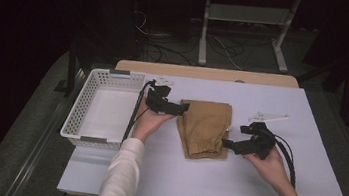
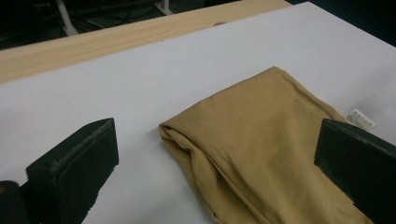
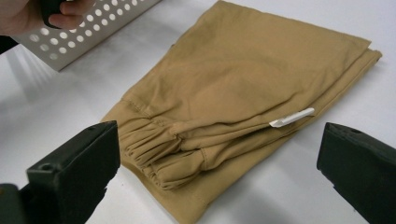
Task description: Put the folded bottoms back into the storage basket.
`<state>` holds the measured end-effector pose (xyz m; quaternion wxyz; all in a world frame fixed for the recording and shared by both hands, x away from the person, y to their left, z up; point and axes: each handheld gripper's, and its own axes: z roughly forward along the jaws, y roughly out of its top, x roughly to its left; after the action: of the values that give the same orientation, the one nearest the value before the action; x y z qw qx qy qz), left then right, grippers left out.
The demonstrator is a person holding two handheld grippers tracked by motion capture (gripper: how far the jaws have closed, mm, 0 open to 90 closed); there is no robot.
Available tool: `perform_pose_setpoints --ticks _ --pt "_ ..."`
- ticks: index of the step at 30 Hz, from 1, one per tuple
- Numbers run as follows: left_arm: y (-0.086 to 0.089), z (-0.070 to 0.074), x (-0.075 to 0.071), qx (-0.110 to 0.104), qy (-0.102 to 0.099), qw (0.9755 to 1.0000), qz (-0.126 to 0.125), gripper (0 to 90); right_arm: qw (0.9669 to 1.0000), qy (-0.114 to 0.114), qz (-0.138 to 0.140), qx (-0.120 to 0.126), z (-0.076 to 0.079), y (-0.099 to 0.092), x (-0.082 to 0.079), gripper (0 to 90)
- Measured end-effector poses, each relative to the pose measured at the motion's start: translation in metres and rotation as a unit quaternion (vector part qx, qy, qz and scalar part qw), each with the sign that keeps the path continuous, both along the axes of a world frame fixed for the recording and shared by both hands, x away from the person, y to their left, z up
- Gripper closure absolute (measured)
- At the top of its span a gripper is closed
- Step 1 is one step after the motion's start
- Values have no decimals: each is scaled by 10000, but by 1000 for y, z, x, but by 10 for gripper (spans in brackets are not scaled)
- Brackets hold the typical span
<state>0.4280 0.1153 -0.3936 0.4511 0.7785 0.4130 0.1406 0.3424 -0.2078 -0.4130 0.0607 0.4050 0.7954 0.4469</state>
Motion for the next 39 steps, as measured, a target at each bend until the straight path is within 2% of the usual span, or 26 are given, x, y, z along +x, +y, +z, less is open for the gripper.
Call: perform_pose_setpoints --ticks 4,7,18,24,30,32,35,37,39 --pt "-1 -3 3 -109 38 9999 52 1 10000 76 -33 -8 -3 0 2 0" --pt "-3 -8 6 46 94 9999 94 1 9999 76 -101 -60 -6 0 6 0" --pt "-5 -22 15 -86 287 9993 238 1 9992 313 -248 46 -15 -1 18 0" --pt "-10 -32 19 -77 398 9989 241 1 9978 556 -327 141 -18 2 22 0" --pt "-13 -40 21 -65 517 9984 214 1 9962 787 -352 101 -20 2 24 0" --pt "-13 -42 22 -97 556 9982 222 1 9959 843 -318 125 -21 2 24 57" --pt "-13 -44 24 -121 603 9978 234 1 9953 902 -333 127 -22 3 25 75" --pt "-13 -47 24 -140 642 9976 238 1 9935 1051 -403 187 -23 2 25 138" --pt "-14 -48 25 -142 681 9973 232 2 9929 1089 -420 220 -23 2 26 141"
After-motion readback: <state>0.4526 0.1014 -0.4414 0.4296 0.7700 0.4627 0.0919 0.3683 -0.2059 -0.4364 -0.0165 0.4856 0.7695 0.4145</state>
